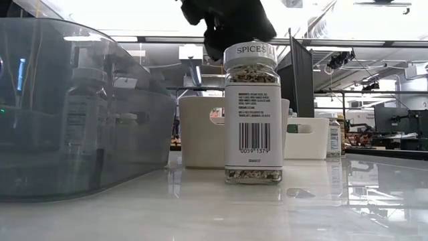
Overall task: Sort spices by type
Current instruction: Put the white seasoning bottle into the black bin
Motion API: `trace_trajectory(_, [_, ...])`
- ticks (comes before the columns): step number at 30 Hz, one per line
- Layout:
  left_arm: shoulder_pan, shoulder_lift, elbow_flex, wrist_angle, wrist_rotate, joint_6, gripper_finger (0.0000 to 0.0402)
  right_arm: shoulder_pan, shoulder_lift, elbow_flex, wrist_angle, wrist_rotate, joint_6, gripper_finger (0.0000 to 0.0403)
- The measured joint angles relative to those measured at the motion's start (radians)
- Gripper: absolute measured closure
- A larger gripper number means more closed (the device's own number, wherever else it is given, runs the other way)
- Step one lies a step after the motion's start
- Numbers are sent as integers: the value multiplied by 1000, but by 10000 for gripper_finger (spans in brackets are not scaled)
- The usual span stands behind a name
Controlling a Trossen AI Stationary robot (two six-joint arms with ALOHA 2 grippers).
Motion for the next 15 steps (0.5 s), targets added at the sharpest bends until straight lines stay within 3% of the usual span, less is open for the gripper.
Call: trace_trajectory(15, [-36,28,-1,-15,-11,-27,148,0,5,0,-1,3,0,403])
